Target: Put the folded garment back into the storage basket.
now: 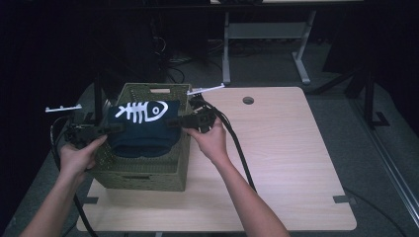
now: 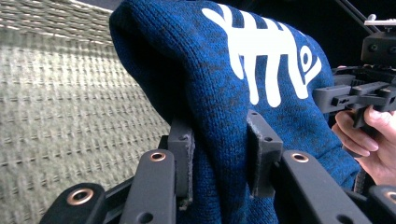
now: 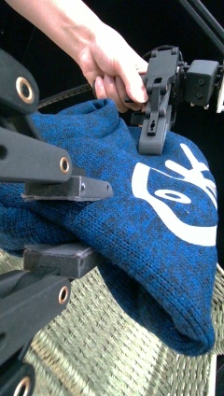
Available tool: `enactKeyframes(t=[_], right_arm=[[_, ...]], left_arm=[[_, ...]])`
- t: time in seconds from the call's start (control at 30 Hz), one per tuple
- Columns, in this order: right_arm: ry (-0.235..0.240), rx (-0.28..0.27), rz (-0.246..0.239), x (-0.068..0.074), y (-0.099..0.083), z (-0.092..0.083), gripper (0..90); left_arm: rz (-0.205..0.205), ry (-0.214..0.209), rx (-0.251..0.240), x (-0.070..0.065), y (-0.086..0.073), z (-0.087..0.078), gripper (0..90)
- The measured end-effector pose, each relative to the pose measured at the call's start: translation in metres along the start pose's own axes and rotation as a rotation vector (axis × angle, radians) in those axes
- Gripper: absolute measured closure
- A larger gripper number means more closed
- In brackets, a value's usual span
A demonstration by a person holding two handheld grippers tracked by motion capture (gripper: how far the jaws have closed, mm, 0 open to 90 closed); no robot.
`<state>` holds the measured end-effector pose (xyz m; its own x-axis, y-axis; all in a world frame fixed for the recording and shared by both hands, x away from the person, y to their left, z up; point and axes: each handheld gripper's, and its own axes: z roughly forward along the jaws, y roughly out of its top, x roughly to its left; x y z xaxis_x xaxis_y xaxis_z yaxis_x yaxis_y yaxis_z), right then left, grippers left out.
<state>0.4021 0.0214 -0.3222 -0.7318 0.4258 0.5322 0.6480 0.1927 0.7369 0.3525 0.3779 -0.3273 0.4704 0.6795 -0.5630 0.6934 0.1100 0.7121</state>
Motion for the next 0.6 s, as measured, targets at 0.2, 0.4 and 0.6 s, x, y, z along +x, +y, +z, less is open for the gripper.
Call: enactKeyframes(t=[0.2, 0.4, 0.6], right_arm=[[-0.002, 0.011, -0.002, 0.0, 0.001, 0.009, 71.6], [-0.001, 0.02, -0.001, -0.001, 0.0, 0.019, 71.6], [-0.011, 0.03, 0.005, -0.003, -0.002, 0.027, 71.5]], left_arm=[[-0.009, 0.009, -0.006, 0.007, -0.001, -0.005, 67.1], [-0.02, 0.035, -0.001, 0.014, -0.003, -0.006, 66.1], [-0.028, 0.064, 0.007, 0.02, -0.005, -0.004, 64.6]])
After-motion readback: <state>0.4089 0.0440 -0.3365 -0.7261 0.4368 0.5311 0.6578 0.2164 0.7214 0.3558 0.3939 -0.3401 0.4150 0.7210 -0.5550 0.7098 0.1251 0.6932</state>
